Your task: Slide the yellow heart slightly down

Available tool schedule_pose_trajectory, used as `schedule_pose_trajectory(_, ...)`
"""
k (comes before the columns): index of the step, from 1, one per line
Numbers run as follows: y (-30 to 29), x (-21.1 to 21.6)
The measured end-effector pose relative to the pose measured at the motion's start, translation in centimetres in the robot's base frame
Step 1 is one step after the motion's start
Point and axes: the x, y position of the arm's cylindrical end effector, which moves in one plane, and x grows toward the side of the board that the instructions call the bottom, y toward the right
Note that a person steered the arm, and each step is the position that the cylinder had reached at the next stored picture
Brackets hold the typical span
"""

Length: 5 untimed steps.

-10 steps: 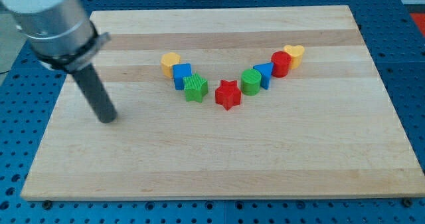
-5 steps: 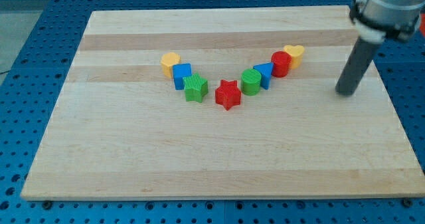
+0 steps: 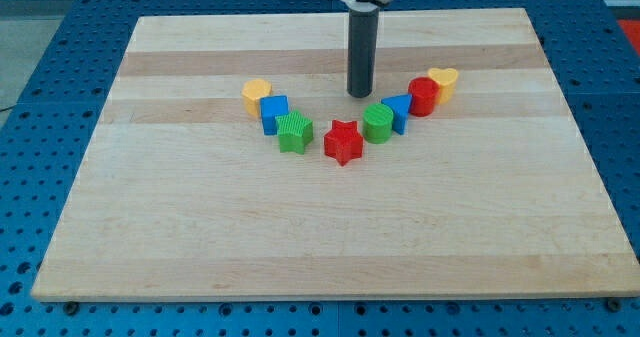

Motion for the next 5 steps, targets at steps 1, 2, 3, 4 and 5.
schedule_pose_trajectory(1, 1.2, -1.3)
schedule_pose_trajectory(2, 4.0, -1.3)
schedule_pose_trajectory(3, 5.5, -2.1)
schedule_pose_trajectory(4, 6.0, -4.4)
schedule_pose_trajectory(5, 9.6, -3.7)
